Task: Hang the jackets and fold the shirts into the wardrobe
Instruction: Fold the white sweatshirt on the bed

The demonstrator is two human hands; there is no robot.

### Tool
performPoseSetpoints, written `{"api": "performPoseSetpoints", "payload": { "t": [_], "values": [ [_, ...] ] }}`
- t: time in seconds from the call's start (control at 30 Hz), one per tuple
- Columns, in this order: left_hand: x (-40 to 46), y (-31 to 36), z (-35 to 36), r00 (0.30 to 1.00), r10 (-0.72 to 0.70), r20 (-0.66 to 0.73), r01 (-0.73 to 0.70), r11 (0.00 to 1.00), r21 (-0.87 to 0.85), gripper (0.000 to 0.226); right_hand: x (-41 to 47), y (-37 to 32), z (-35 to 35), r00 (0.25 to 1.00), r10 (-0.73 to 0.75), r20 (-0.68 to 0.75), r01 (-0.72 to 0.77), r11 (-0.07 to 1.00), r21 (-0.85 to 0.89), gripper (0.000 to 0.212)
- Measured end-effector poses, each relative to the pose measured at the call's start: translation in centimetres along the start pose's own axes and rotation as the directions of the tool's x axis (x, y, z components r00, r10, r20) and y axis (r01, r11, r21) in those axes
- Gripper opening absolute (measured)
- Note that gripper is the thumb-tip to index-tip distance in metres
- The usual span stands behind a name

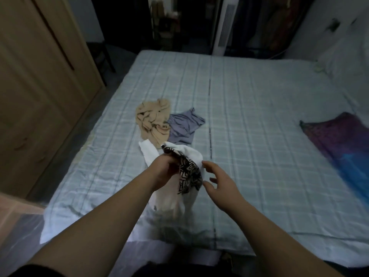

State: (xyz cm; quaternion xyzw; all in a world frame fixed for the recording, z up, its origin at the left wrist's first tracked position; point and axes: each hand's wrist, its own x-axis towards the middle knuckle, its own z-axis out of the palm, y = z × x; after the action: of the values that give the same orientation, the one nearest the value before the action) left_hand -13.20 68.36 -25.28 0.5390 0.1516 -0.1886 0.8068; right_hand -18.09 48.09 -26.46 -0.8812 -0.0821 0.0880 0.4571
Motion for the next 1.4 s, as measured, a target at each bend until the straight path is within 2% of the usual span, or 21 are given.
{"api": "performPoseSetpoints", "payload": {
  "t": [0.07,0.17,0.27,0.33,0.4,0.43,0.5,0.57,0.63,0.7,0.77,0.83,0.87,0.93,1.0,1.03,1.1,1.17,1.23,1.3,1.4],
  "values": [
    [0.7,0.9,4.1,0.998,0.065,0.011,-0.065,0.998,-0.023,0.027,1.1,0.6,-3.4,0.998,-0.007,0.059,0.003,0.998,0.066,0.06],
    [2.2,2.0,10.2,0.987,0.157,-0.046,-0.16,0.983,-0.089,0.037,2.4,1.5,-8.4,0.994,-0.037,0.101,0.022,0.989,0.143,0.063],
    [3.1,3.3,15.5,0.98,0.198,-0.036,-0.201,0.963,-0.181,0.026,3.5,1.7,-13.1,0.995,-0.08,0.054,0.061,0.955,0.291,0.056],
    [3.2,4.3,17.6,0.982,0.182,-0.044,-0.187,0.935,-0.303,0.023,4.0,1.9,-15.8,0.996,-0.083,0.019,0.067,0.906,0.419,0.053],
    [3.6,5.5,18.4,0.988,0.147,-0.052,-0.156,0.911,-0.382,0.043,4.7,2.0,-18.1,0.993,-0.111,-0.028,0.113,0.908,0.403,0.058],
    [3.6,6.4,18.6,0.989,0.138,-0.044,-0.144,0.916,-0.376,0.05,5.2,2.0,-19.1,0.988,-0.145,-0.059,0.157,0.938,0.311,0.06],
    [3.5,8.1,19.1,0.992,0.128,-0.011,-0.124,0.938,-0.324,0.041,6.4,0.9,-20.5,0.966,-0.252,-0.058,0.256,0.964,0.069,0.068],
    [3.3,9.6,20.1,0.993,0.114,0.022,-0.105,0.963,-0.247,0.046,7.8,-1.3,-21.0,0.92,-0.39,-0.047,0.382,0.916,-0.122,0.063],
    [3.0,10.9,21.2,0.99,0.135,0.038,-0.127,0.98,-0.156,0.037,8.6,-3.4,-21.1,0.905,-0.415,-0.091,0.405,0.908,-0.112,0.033],
    [2.6,12.6,21.9,0.983,0.183,-0.007,-0.183,0.976,-0.118,0.031,9.7,-4.3,-21.5,0.923,-0.341,-0.176,0.338,0.94,-0.052,0.018],
    [3.1,14.2,21.6,0.978,0.205,-0.042,-0.207,0.975,-0.08,0.05,11.1,-4.4,-22.4,0.922,-0.27,-0.279,0.29,0.956,0.032,0.011],
    [3.4,15.2,21.5,0.968,0.25,-0.012,-0.246,0.961,0.122,0.062,12.2,-4.9,-23.7,0.906,-0.216,-0.363,0.263,0.961,0.086,0.011],
    [3.5,15.5,21.5,0.953,0.304,0.003,-0.293,0.915,0.277,0.059,12.6,-5.4,-24.3,0.895,-0.202,-0.399,0.266,0.958,0.111,0.01],
    [3.4,15.8,22.0,0.889,0.453,0.063,-0.418,0.751,0.511,0.053,13.4,-6.4,-25.1,0.882,-0.195,-0.429,0.298,0.935,0.189,0.017],
    [4.2,15.8,21.8,0.835,0.539,0.108,-0.463,0.585,0.666,0.063,13.8,-7.4,-25.6,0.902,-0.167,-0.398,0.304,0.9,0.313,0.024],
    [4.8,15.9,21.4,0.813,0.575,0.092,-0.46,0.538,0.707,0.062,13.9,-7.5,-25.9,0.916,-0.153,-0.371,0.295,0.884,0.363,0.024],
    [5.8,16.7,19.9,0.795,0.605,0.034,-0.444,0.543,0.713,0.048,13.7,-7.4,-26.7,0.937,-0.139,-0.322,0.27,0.872,0.409,0.022],
    [6.3,17.5,18.4,0.82,0.571,0.042,-0.451,0.597,0.663,0.038,13.5,-6.9,-27.6,0.939,-0.135,-0.316,0.257,0.886,0.386,0.022],
    [6.2,18.4,17.2,0.843,0.531,0.09,-0.479,0.664,0.574,0.035,13.7,-5.9,-28.6,0.939,-0.065,-0.339,0.211,0.885,0.414,0.019],
    [6.2,19.5,16.2,0.846,0.529,0.072,-0.493,0.721,0.487,0.03,14.1,-4.8,-29.6,0.928,0.016,-0.373,0.167,0.876,0.453,0.017],
    [6.7,20.5,14.8,0.807,0.59,0.012,-0.513,0.691,0.509,0.02,14.6,-3.7,-30.2,0.916,0.087,-0.392,0.137,0.851,0.507,0.024]
  ]
}}
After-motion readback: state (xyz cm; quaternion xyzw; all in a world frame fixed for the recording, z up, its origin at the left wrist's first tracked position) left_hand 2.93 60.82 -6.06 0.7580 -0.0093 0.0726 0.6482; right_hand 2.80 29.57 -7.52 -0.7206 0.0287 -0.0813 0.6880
